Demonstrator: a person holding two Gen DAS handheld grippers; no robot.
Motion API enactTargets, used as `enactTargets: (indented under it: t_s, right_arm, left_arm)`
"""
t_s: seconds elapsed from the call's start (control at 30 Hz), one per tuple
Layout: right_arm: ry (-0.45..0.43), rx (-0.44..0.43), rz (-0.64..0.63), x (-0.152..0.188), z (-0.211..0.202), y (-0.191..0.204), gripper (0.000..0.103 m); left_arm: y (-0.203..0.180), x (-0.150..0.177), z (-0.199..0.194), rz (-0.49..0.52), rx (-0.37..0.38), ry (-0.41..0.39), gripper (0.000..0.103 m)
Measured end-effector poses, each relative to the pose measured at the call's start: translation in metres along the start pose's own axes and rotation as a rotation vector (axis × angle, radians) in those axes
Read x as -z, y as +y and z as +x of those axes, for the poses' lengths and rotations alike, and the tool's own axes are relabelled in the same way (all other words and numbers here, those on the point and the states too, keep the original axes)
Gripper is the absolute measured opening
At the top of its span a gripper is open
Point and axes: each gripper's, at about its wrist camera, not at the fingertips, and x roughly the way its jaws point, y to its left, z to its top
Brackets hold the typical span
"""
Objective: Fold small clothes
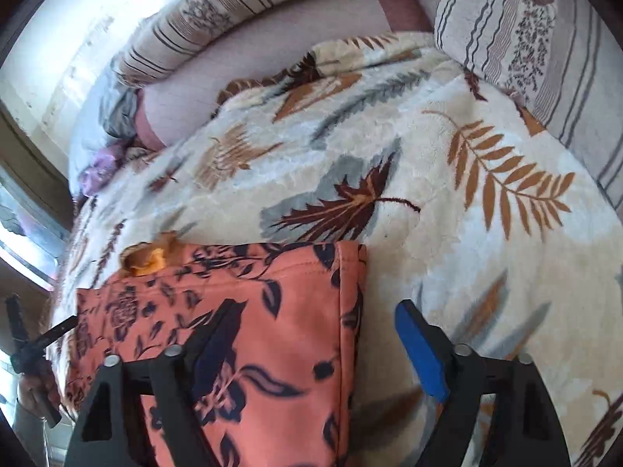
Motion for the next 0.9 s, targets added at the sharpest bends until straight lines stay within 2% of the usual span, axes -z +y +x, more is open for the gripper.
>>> enactTargets:
  t_s: [0.03, 0.07, 0.1, 0.13, 0.17, 0.2, 0.33, 0.4, 0.47, 0.53, 0.57, 0.6, 0.67, 0.7, 0.73, 0.8, 0.9]
  right_arm:
    - [0.026, 0.015, -0.005, -0.003, 0.009, 0.0, 0.064]
    - [0.05, 0.028, -0.011, -0.005, 0.018, 0.001, 0.045]
    - [0.061, 0.031, -0.018, -0.003, 0.02, 0.002, 0.034]
    - [0.054, 0.048, -0.034, -0.001, 0.018, 0.003, 0.024]
    - [0.035, 0.077, -0.063, -0.001, 0.012, 0.009, 0.009]
    - [0.014, 0.1, -0.098, -0.001, 0.004, 0.017, 0.008]
    - [-0.078, 0.147, -0.213, -0.009, -0.028, 0.044, 0.008]
    - [-0.103, 0.174, -0.221, -0.018, -0.031, 0.045, 0.007]
    - [-0.079, 0.189, -0.176, -0.025, -0.012, 0.033, 0.008]
    - [0.025, 0.157, -0.116, -0.025, 0.025, 0.016, 0.008]
    - [0.079, 0.137, -0.064, -0.021, 0.044, 0.004, 0.012]
    - [0.056, 0.111, -0.033, -0.019, 0.046, -0.001, 0.012]
    - [0.019, 0.084, 0.017, -0.018, 0.033, -0.005, 0.017]
    - [0.015, 0.088, 0.019, -0.018, 0.026, -0.004, 0.022]
    - [0.009, 0.105, 0.007, -0.018, 0.018, -0.003, 0.029]
    - [-0.024, 0.113, 0.006, -0.015, -0.006, -0.002, 0.03]
    - [-0.083, -0.025, 0.063, -0.006, -0.05, 0.007, 0.033]
  left_arm:
    - [-0.001, -0.002, 0.004, 0.001, -0.002, 0.006, 0.056]
    - [-0.001, -0.005, 0.008, 0.004, -0.003, 0.007, 0.056]
    - [0.0, -0.006, 0.01, 0.008, -0.007, 0.001, 0.055]
    - [0.0, -0.007, 0.011, 0.014, -0.013, -0.002, 0.028]
    - [0.0, -0.008, 0.012, 0.022, -0.015, 0.009, 0.002]
    - [0.0, -0.009, 0.009, 0.023, -0.02, 0.008, 0.004]
    - [-0.004, -0.016, -0.031, 0.035, -0.013, -0.127, 0.004]
    - [-0.004, -0.023, -0.036, 0.033, -0.004, -0.156, 0.004]
    - [-0.003, -0.028, -0.015, 0.056, -0.034, -0.125, 0.005]
    - [0.004, -0.03, 0.024, 0.038, -0.081, -0.035, 0.009]
    - [0.008, -0.03, 0.038, 0.025, -0.084, -0.005, 0.009]
    - [0.01, -0.03, 0.038, 0.022, -0.08, -0.045, 0.009]
    - [0.012, -0.035, 0.028, 0.006, -0.085, -0.05, 0.017]
    - [0.014, -0.036, 0.019, -0.007, -0.086, -0.062, 0.031]
    - [0.016, -0.037, 0.008, -0.017, -0.089, -0.082, 0.04]
    - [0.019, -0.033, -0.022, -0.028, -0.1, -0.142, 0.042]
    - [0.016, -0.017, -0.067, -0.028, -0.082, -0.213, 0.056]
